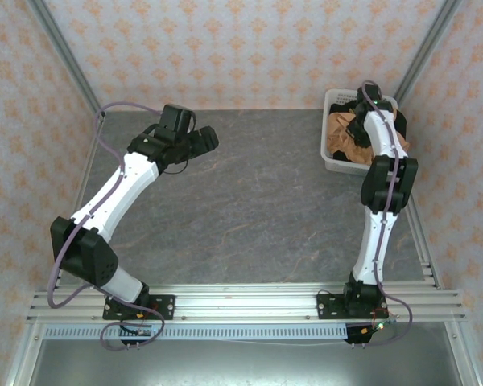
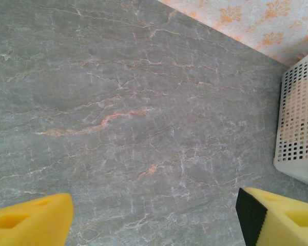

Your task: Fold and stack the t-shirts

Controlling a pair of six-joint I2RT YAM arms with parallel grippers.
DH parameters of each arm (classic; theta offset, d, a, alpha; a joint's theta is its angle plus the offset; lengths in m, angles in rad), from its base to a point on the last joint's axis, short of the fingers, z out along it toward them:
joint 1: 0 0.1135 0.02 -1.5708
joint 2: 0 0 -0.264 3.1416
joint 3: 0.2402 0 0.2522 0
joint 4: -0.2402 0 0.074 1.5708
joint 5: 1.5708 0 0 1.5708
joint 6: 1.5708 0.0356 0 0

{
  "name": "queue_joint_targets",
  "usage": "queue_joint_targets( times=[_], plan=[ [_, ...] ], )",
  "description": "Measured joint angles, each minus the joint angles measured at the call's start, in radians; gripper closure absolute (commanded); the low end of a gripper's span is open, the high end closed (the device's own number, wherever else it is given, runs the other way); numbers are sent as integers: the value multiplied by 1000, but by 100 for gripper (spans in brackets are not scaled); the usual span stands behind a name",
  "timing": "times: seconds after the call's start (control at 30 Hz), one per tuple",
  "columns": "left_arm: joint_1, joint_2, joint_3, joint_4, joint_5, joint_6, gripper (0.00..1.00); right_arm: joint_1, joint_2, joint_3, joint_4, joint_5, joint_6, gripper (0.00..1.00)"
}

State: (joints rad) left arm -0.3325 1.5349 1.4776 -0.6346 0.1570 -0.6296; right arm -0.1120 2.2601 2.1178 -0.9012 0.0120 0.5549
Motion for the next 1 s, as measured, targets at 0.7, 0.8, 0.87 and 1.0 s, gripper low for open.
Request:
queue_joint_targets(
  times=[0.7,0.8,0.87,1.0],
  plan=[
    [-2,-37,-10,-158,-280,-51,17,520,-628,187,374,59,-281,100],
    [-2,-58,-5,-194,-362,-59,15,632,-600,247,375,0,-291,100],
    [-2,-88,-5,-212,-412,-62,15,701,-579,248,373,-42,-291,100],
    [0,-181,-12,-240,-506,-76,13,816,-538,144,374,-126,-278,100]
  ],
)
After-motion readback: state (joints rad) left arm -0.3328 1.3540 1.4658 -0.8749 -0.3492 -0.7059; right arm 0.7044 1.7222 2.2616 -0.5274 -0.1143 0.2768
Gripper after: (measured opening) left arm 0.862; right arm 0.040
